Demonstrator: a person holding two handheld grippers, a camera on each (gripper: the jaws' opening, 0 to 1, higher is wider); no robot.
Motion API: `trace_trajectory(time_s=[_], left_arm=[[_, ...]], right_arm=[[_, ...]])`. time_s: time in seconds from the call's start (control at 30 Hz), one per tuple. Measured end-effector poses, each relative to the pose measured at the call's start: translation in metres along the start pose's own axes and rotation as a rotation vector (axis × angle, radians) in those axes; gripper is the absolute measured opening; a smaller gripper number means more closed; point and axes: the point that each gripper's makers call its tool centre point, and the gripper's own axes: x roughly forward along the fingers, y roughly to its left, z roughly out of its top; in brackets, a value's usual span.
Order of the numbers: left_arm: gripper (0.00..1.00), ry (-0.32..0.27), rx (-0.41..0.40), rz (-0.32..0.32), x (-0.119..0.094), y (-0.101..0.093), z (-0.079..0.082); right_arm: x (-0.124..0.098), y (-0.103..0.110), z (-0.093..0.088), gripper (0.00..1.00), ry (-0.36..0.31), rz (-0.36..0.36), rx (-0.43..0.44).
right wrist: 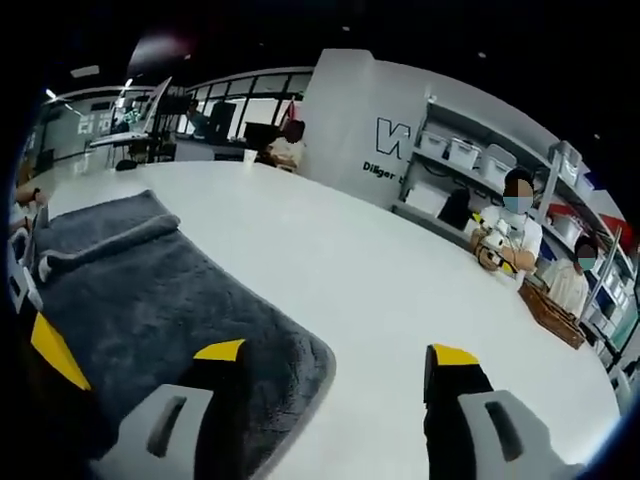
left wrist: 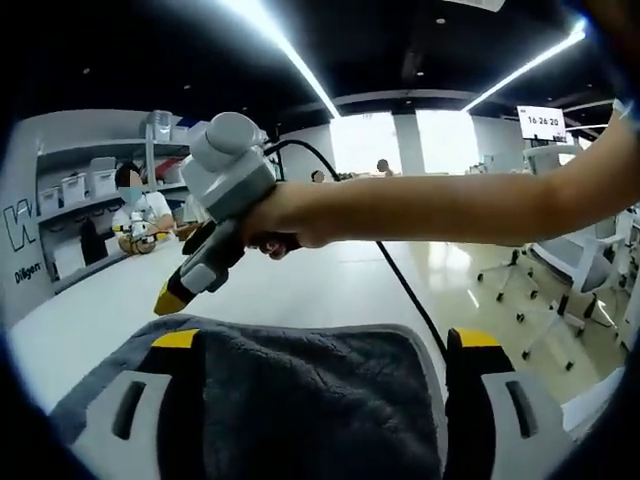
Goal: Open the folded towel by lifting each exposed corner and separating the folded layers until the towel lies flat within the target outline without major curled edges
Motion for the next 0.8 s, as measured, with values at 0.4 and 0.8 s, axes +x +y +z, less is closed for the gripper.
trace_trajectory(time_s=[0.4,0.8], left_arm=[[0.90,0.014,0.009,-0.011,-0.012,-0.003,-0.004],[0.88,0.024,0.014,0.022,-0.032,0.007,-0.006]], right_arm=[[0.001,0.014,0.016,0.61,-0.005,0.013,-0.035],[0.011,0.035,0.024,0.56,0.003,0.054,-0.066]])
